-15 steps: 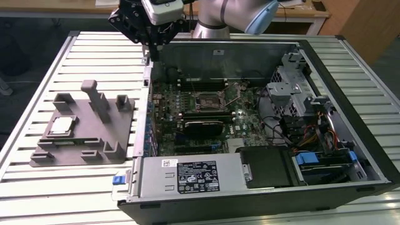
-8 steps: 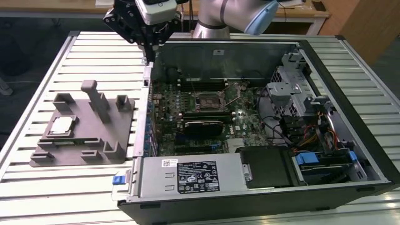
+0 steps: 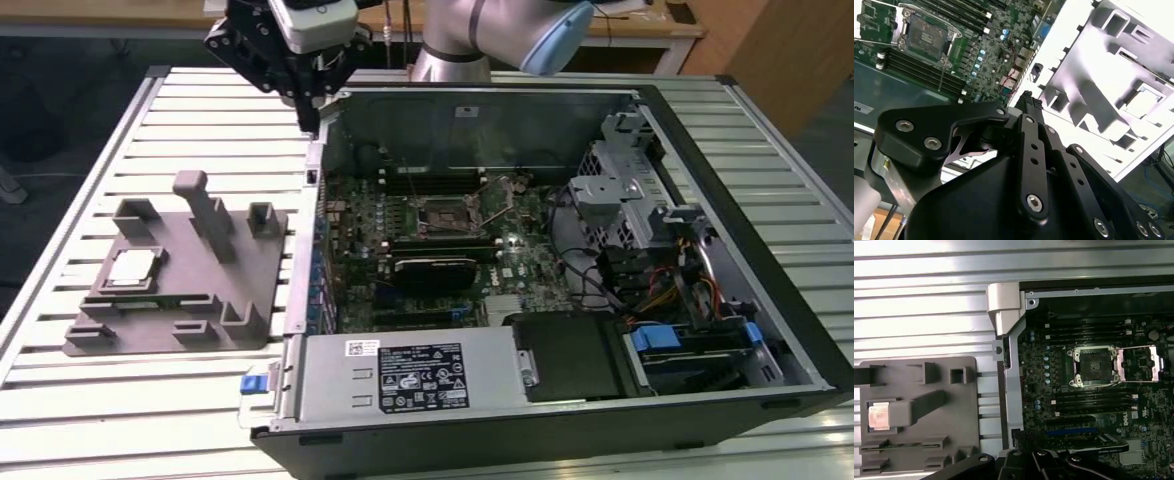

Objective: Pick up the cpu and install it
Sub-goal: 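Reach for the cpu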

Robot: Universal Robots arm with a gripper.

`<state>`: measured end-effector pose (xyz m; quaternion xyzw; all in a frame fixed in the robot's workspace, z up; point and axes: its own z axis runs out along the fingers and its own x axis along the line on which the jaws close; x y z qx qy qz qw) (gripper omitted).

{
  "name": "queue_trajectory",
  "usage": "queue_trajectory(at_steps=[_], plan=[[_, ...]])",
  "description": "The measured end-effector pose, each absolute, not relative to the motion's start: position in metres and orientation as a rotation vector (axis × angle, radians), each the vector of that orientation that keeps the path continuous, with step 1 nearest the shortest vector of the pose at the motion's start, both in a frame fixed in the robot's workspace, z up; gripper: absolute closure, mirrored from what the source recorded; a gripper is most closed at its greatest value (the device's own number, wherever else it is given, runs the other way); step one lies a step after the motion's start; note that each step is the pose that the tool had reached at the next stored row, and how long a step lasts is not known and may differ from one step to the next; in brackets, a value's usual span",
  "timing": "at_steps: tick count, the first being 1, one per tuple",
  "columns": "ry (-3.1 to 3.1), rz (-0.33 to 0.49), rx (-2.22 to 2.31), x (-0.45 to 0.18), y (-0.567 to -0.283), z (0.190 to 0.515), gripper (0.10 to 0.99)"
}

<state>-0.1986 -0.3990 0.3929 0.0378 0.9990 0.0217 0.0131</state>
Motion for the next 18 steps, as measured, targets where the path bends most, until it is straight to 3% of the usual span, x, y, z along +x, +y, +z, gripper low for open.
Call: queue_trajectory(at_steps=[18], plan=[[3.112,0.068,0.118,-0.223,-0.399,0.393,0.98]])
